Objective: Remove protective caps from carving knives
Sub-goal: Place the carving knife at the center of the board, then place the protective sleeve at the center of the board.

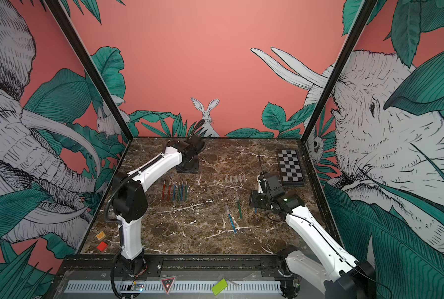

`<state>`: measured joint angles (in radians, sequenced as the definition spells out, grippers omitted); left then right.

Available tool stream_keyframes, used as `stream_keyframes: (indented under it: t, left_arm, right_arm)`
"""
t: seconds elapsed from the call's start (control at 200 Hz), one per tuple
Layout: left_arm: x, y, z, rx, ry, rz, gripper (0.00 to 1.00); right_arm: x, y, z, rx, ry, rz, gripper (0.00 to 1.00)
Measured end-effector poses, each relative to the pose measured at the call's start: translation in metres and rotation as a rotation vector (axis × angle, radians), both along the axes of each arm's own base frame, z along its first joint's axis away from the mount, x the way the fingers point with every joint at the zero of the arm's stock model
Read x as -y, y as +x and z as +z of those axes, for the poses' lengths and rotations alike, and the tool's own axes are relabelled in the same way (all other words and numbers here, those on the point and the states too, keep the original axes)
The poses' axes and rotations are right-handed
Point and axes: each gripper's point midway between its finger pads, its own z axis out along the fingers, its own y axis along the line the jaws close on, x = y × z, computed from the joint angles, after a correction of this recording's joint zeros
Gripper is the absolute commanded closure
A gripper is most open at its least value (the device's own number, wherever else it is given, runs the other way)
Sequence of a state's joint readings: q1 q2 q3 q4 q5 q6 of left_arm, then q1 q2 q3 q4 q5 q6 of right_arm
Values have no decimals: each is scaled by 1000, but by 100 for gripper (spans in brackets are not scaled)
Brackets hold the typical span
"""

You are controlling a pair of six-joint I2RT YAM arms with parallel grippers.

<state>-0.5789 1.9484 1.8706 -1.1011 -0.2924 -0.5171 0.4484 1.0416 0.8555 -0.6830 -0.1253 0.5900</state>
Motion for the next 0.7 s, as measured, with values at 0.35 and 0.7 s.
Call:
stream_keyframes:
  t: [0.35, 0.7]
  left_arm:
    - [-37, -48, 79, 219, -41, -120, 27]
    - [-72, -84, 22, 209, 68, -170, 13]
  right_arm:
    - [3, 62, -17, -90, -170, 8, 100]
    - [4, 145, -49, -175, -299, 16, 100]
